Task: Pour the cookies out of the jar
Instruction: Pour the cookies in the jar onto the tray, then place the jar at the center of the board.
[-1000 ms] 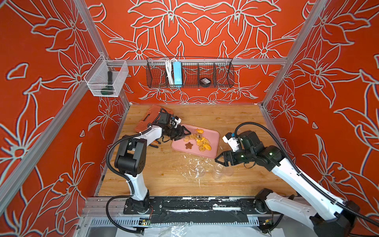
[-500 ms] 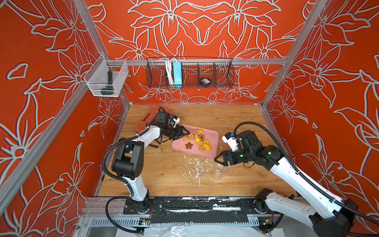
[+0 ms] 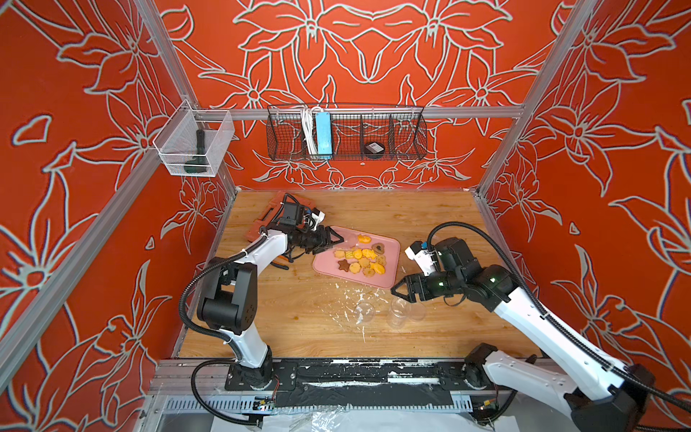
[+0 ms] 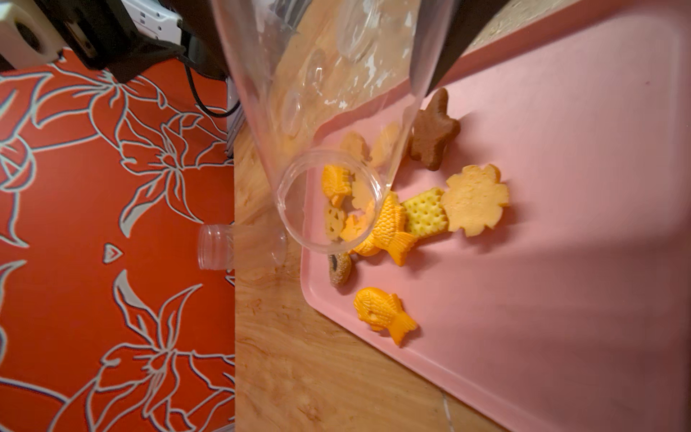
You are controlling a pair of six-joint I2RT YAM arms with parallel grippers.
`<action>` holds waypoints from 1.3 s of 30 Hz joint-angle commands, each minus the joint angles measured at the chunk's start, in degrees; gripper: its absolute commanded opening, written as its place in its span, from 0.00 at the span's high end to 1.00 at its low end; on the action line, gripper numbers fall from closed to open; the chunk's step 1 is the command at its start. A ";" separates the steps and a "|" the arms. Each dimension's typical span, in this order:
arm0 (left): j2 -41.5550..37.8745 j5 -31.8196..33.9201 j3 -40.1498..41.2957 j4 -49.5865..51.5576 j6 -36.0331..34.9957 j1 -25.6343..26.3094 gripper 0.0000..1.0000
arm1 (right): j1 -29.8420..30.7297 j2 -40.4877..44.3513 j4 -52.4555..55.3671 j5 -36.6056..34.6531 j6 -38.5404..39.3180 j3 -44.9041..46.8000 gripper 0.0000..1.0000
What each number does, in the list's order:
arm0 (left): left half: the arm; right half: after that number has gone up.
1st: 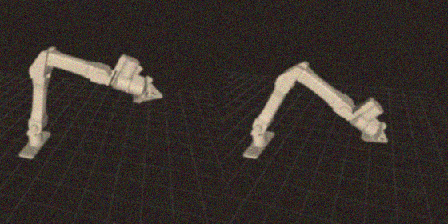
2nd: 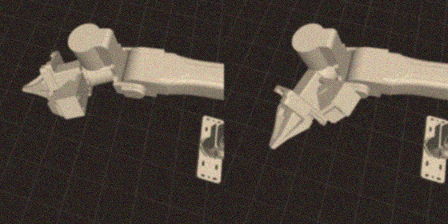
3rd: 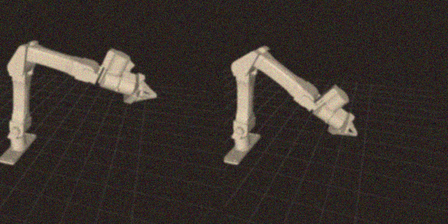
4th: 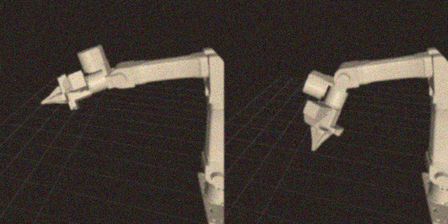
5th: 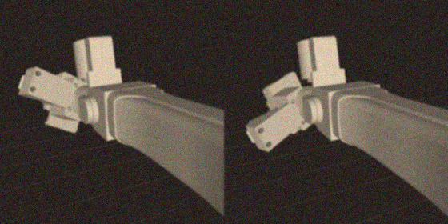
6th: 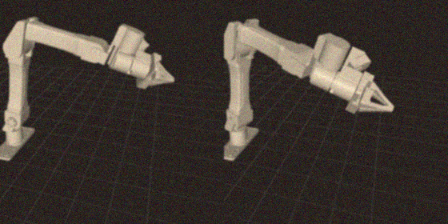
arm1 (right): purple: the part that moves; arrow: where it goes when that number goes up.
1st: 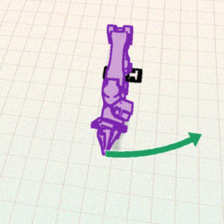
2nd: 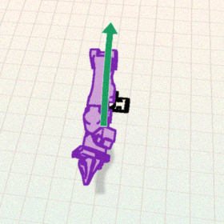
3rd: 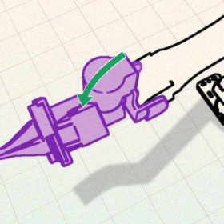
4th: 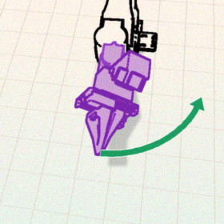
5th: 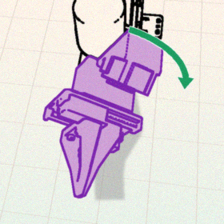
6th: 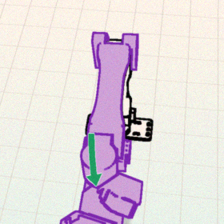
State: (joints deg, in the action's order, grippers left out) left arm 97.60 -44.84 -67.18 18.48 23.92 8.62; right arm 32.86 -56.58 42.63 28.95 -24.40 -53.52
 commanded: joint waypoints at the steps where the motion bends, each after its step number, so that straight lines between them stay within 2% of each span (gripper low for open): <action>1: -2.90 -0.80 0.09 1.31 -1.47 -0.81 0.50 | 0.16 0.77 0.61 -0.02 -0.08 -0.47 0.16; 2: -3.46 -3.27 1.11 -0.41 0.09 -1.21 0.50 | 0.16 0.63 0.60 -0.11 -0.06 -0.53 0.16; 6: -6.62 -6.12 3.46 -3.19 2.48 -1.24 0.50 | 0.10 0.66 0.30 0.77 -0.62 -1.08 0.15; 10: -11.38 -8.54 6.64 -6.93 5.85 -1.24 0.49 | -0.03 0.77 0.77 0.72 -0.74 -2.59 0.10; 17: -22.98 -10.17 13.79 -13.20 12.26 -1.24 0.49 | -1.61 -1.07 3.08 2.04 0.07 -9.87 0.01; 22: -29.90 -10.40 16.86 -13.90 14.23 -1.24 0.48 | -2.82 -2.98 3.51 3.23 -0.21 -14.17 0.01; 28: -38.58 -11.38 23.31 -21.41 21.75 -1.24 0.47 | -3.75 -3.65 2.70 3.27 -1.75 -17.18 0.01; 34: -41.92 -16.91 25.71 -25.96 24.75 -1.21 0.46 | -4.74 -4.71 0.63 7.17 -3.36 -18.00 0.01; 39: -44.66 -20.16 28.31 -33.06 29.92 -1.15 0.45 | -5.13 -6.33 -1.80 13.99 -5.31 -18.07 0.01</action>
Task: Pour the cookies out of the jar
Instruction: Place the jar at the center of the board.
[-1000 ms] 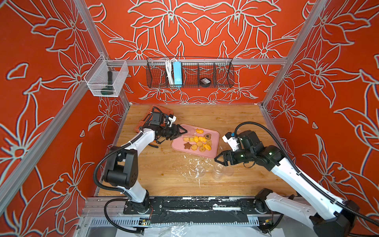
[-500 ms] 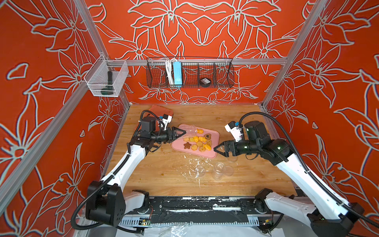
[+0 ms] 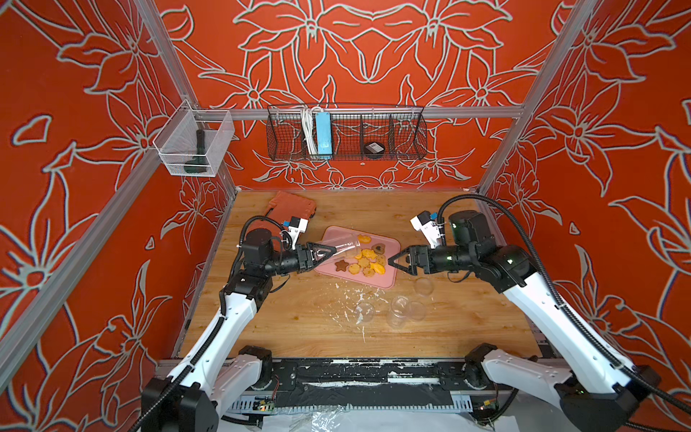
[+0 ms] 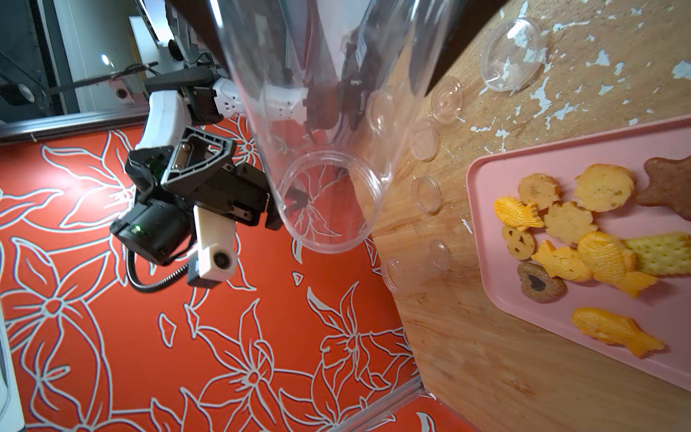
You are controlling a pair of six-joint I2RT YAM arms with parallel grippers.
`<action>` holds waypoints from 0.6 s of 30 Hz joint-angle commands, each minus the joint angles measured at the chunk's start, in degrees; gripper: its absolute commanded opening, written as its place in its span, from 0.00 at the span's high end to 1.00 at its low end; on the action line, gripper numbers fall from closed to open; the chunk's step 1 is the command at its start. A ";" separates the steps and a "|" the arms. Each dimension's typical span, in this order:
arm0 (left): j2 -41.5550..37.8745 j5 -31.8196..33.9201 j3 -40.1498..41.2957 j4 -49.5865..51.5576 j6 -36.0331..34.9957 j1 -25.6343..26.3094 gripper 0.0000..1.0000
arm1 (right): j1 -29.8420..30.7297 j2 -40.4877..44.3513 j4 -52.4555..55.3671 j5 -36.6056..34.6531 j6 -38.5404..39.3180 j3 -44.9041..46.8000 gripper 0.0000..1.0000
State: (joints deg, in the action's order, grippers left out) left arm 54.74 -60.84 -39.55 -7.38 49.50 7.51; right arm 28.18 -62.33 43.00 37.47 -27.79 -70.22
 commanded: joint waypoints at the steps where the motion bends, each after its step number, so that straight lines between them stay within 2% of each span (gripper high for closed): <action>1: -2.07 -4.83 0.94 -8.23 5.00 0.01 0.45 | -0.44 -0.63 -3.25 6.58 -2.70 -1.12 0.01; 8: -3.62 -6.95 1.56 -10.32 5.47 0.70 0.45 | -0.32 -0.76 -13.11 13.96 -9.59 3.12 0.01; 18: -4.30 -7.38 2.50 -13.16 7.08 3.02 0.45 | 2.65 -4.11 -26.55 19.12 -17.48 4.49 0.01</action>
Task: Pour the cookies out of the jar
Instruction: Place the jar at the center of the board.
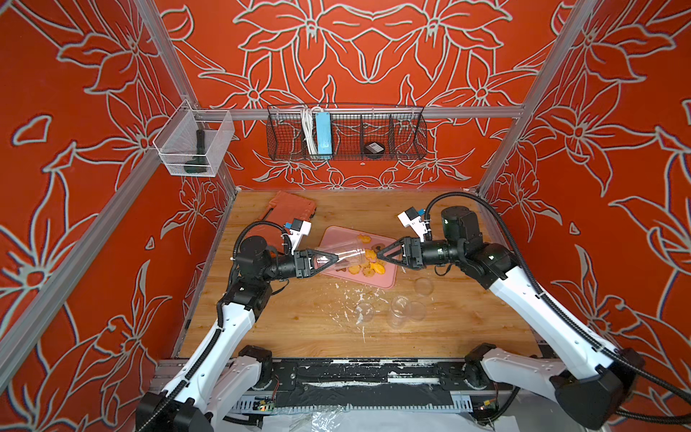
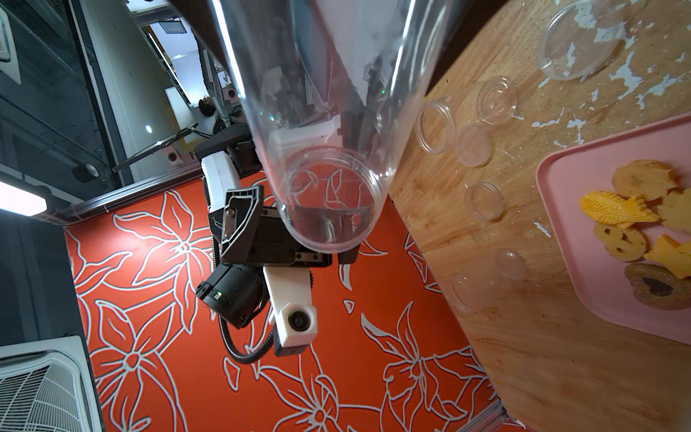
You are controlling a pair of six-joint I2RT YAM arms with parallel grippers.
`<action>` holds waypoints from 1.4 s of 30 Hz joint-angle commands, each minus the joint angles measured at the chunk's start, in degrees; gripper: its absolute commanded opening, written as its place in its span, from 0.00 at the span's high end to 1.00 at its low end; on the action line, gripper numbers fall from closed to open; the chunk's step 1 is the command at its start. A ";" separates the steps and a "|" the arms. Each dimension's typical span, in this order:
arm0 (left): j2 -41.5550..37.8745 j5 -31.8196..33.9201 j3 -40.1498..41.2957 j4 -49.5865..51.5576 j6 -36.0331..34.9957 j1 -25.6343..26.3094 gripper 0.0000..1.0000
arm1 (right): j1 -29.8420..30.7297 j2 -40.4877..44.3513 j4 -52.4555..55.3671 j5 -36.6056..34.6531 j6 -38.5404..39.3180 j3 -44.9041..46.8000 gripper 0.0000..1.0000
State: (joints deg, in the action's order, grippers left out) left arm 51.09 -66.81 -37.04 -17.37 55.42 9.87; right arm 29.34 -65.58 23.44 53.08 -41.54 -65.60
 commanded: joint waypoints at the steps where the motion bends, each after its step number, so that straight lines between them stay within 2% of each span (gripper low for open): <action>1: -0.64 -1.40 0.05 -3.57 1.46 0.84 0.45 | 2.40 -1.66 -7.74 3.52 -3.98 -0.60 0.01; 14: -0.73 -1.33 0.71 -3.41 1.27 1.78 0.44 | 9.29 -8.86 -12.49 3.98 -5.58 -4.53 0.06; 27: -0.62 -0.87 1.24 -4.08 1.71 2.83 0.44 | 9.50 -8.46 -15.77 4.05 -7.41 -3.33 0.19; 37: -0.99 -0.79 1.88 -5.55 3.29 3.47 0.44 | 9.50 -8.83 -18.78 3.09 -9.39 -2.51 0.18; 42: -0.86 -0.44 1.88 -5.25 3.29 3.49 0.44 | 9.51 -8.88 -19.74 3.52 -9.85 -1.87 0.21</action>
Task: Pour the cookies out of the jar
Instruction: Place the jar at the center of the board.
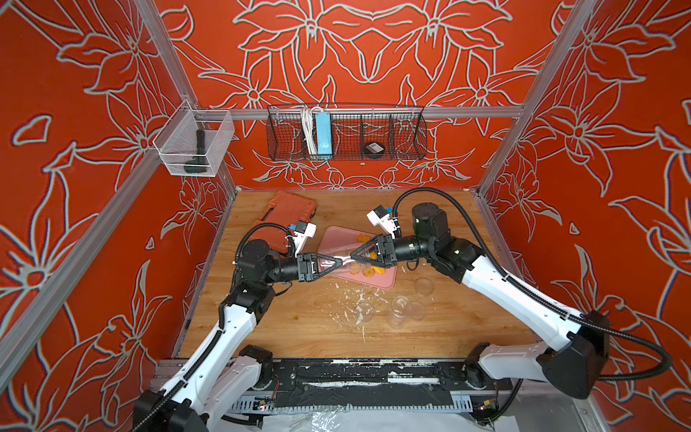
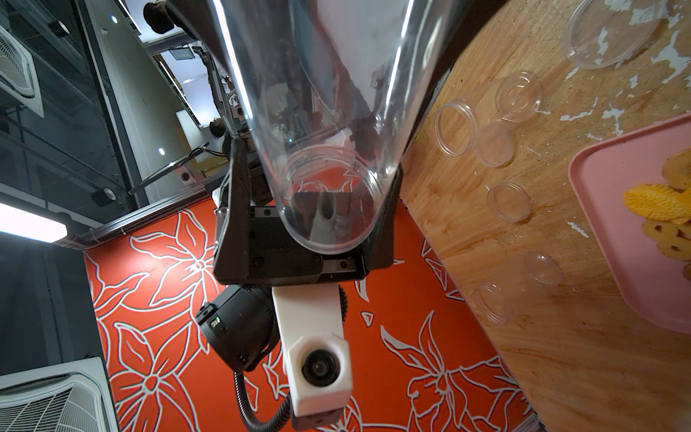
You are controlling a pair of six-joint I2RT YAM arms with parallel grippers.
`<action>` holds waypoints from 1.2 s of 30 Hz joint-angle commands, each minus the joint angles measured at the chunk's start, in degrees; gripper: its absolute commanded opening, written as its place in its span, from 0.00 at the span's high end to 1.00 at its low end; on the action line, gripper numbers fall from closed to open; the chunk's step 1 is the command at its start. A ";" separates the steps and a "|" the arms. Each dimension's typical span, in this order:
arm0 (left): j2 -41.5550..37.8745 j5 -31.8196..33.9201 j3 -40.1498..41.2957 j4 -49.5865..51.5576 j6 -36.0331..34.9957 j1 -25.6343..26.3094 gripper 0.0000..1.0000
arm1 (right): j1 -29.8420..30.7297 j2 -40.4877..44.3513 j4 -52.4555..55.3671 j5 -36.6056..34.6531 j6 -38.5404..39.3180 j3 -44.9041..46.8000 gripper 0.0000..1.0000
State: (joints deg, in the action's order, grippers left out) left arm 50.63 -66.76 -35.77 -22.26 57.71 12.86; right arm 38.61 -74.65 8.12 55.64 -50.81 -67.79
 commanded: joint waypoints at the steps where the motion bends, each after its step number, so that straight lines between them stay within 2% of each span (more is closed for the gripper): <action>1: -0.37 -0.41 0.61 -0.40 1.00 0.50 0.44 | 0.24 0.24 -4.43 0.99 -0.56 0.42 0.23; 8: 0.26 0.06 0.45 -0.19 1.09 0.50 0.37 | 0.16 0.73 -4.08 0.91 -0.06 1.08 0.31; 16: -0.09 0.92 -0.62 3.24 -0.53 0.50 0.16 | -0.10 0.33 -3.46 -0.17 0.30 1.58 0.36; 21: -0.75 4.58 -2.88 12.99 -5.83 0.28 0.12 | -1.80 0.82 -2.51 -0.82 0.38 2.47 0.37; 23: -1.59 8.80 -4.66 20.75 -9.81 -0.34 0.10 | -3.09 1.29 -0.70 -1.19 1.44 2.45 0.37; 27: -5.36 24.33 -9.26 39.04 -18.16 -1.52 0.08 | -4.83 2.31 11.42 -6.52 9.48 0.05 0.38; 30: -9.06 33.97 -11.24 45.10 -20.36 -1.74 0.08 | -4.63 0.96 20.97 -11.36 16.69 -2.62 0.38; 32: -10.72 39.69 -12.92 48.90 -21.93 -1.71 0.08 | -4.04 -0.31 23.72 -13.31 18.86 -2.79 0.38; 36: -13.19 48.84 -15.87 55.06 -25.20 -1.49 0.08 | 0.65 -5.27 30.22 -20.79 24.07 -5.59 0.40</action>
State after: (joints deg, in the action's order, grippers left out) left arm 38.83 -29.23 -49.74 24.21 37.28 11.31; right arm 36.23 -76.36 29.80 41.95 -34.09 -70.63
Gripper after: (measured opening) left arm 0.917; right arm 0.612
